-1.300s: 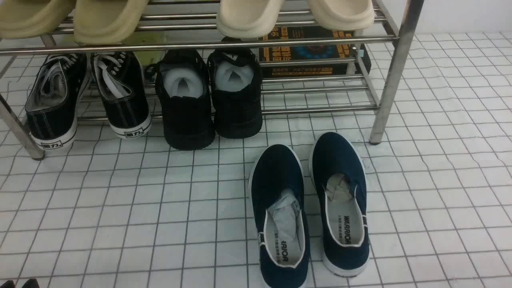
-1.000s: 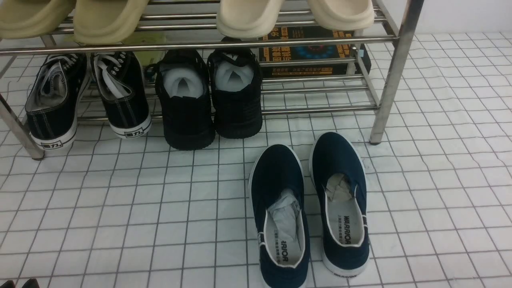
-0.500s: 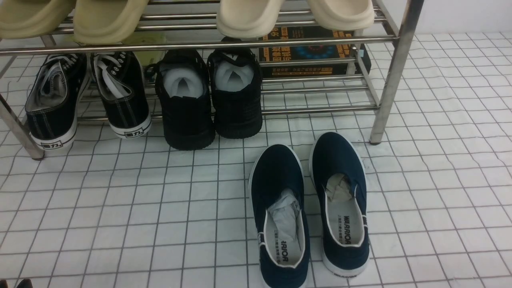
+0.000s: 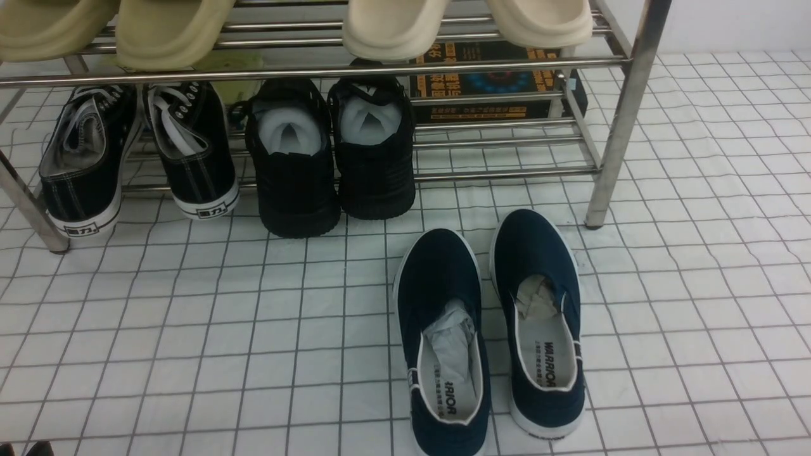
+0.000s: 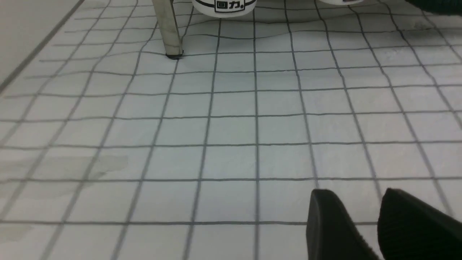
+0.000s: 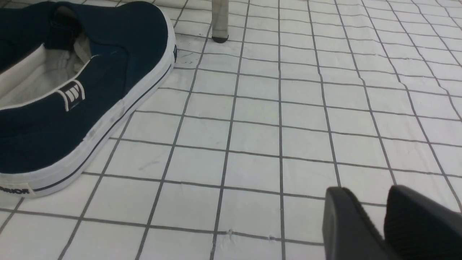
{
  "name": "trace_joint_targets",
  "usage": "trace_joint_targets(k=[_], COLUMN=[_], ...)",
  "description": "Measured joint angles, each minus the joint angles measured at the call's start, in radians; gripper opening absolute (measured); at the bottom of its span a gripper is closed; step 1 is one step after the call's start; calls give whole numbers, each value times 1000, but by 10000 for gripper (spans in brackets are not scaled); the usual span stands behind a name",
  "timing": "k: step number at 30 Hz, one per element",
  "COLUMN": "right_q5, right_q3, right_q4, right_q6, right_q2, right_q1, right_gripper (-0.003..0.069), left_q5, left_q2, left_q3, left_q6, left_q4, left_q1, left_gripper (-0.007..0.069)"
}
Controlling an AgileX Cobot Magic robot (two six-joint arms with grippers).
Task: Take the shoes off the shelf with your hand from the white checkered tablecloth.
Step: 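Grasp the leftmost shoe on the bottom shelf of the shoe rack with the left gripper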
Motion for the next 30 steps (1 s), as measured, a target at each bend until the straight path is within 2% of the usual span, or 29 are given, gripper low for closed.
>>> trace_joint_targets(k=[1, 4, 6, 7, 8, 11, 20, 23, 27, 30], right_q5=[0, 0, 0, 0, 0, 0, 0, 0, 0, 0], right_q3=[0, 0, 0, 0, 0, 0, 0, 0, 0, 0], right_q4=[0, 0, 0, 0, 0, 0, 0, 0, 0, 0], right_q6=[0, 0, 0, 0, 0, 0, 0, 0, 0, 0], right_q2=[0, 0, 0, 0, 0, 0, 0, 0, 0, 0], right_q1=[0, 0, 0, 0, 0, 0, 0, 0, 0, 0], right_gripper=[192, 198, 202, 203, 204, 209, 218, 222, 228, 232], left_q5=[0, -51, -62, -63, -66, -90, -128, -147, -121, 20], left_q2=[0, 0, 0, 0, 0, 0, 0, 0, 73, 277], left_q3=[0, 3, 3, 3, 3, 3, 4, -12, -193, -371], left_q6=[-11, -289, -436, -436, -527, -609, -603, -543, -395, -314], left_q4=[0, -351, -505, -520, -611, -709, -690, -667, -613, -578], left_q1=[0, 0, 0, 0, 0, 0, 0, -2, -2, -2], left_gripper=[240, 240, 240, 240, 240, 240, 239, 196, 31, 1])
